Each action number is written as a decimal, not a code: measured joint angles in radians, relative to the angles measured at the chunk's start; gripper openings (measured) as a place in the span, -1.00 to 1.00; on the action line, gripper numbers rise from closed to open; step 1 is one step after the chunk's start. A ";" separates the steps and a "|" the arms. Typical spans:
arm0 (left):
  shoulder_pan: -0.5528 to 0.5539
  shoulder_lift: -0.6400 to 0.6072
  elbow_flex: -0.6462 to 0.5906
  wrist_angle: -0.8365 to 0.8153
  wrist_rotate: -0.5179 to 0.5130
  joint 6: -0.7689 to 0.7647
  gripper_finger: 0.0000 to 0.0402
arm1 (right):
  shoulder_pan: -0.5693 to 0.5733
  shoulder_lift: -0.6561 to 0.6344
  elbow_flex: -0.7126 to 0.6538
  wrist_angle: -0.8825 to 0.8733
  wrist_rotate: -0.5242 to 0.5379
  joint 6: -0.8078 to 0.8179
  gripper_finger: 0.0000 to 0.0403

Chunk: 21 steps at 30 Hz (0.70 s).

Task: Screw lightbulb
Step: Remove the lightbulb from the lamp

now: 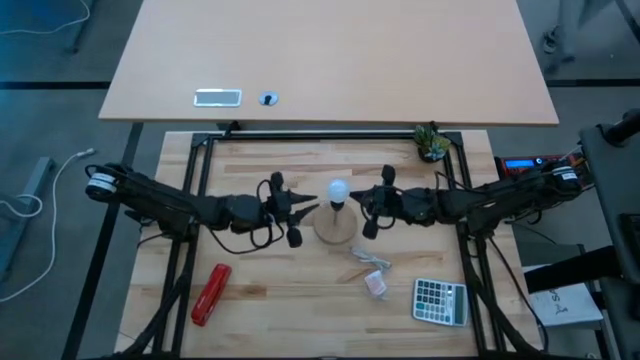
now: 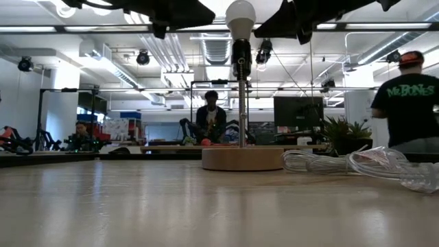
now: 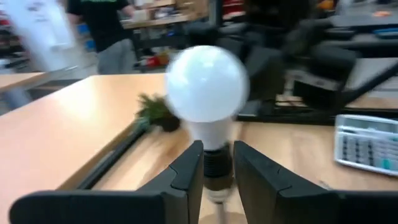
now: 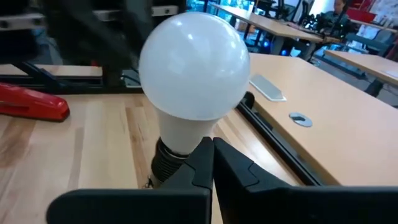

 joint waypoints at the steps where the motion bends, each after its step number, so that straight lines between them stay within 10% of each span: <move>1: 0.001 0.000 0.000 0.003 -0.019 0.000 -0.61 | 0.002 0.000 0.000 0.001 -0.001 0.001 -0.99; 21: 0.081 0.086 0.001 0.188 0.096 0.063 -0.62 | 0.035 0.000 0.002 0.060 -0.003 -0.041 -0.99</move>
